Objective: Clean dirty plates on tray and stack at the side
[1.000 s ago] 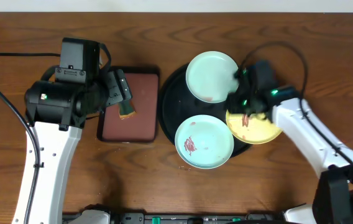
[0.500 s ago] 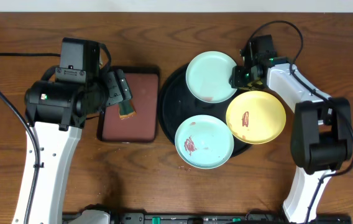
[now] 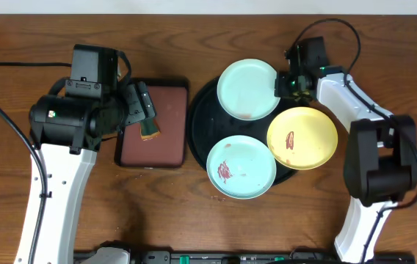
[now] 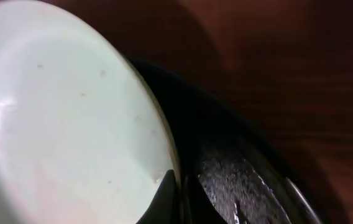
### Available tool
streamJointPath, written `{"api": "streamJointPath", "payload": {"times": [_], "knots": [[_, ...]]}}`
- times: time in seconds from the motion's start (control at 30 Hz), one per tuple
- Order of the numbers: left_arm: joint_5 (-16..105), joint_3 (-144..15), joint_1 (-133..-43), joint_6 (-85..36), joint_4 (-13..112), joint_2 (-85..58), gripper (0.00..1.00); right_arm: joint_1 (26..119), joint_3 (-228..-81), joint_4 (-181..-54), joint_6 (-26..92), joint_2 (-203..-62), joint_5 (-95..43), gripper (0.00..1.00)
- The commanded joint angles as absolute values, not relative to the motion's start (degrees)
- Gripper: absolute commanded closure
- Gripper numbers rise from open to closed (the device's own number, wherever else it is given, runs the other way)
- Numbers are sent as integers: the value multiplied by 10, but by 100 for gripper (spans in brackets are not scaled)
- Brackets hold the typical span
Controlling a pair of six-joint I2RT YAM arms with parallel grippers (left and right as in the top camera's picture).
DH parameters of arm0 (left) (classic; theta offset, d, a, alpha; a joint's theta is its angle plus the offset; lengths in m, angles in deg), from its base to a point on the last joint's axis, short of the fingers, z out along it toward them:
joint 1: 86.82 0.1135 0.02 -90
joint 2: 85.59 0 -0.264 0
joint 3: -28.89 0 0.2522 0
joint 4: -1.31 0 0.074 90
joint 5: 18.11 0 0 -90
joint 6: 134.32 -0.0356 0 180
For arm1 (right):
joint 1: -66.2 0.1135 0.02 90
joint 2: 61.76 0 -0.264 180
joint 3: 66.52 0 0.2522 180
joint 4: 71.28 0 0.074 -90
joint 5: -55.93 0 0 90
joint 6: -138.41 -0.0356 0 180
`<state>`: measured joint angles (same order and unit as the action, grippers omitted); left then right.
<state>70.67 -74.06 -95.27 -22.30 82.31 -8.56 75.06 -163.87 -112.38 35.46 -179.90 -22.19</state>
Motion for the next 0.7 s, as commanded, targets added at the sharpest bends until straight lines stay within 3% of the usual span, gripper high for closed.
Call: {"api": "streamJointPath", "payload": {"times": [0.0,0.3,0.67], "knots": [[706,-746,-951,-227,825,-88,14,757,-1650,-1130,363,-1718,-245,99],[706,-746,-951,-227,825,-88,14,850,-1650,-1129,423,-1621,-299,99],[706,-746,-951,-227,825,-88,14,1096,-1650,-951,575,-1660,-741,99]]}}
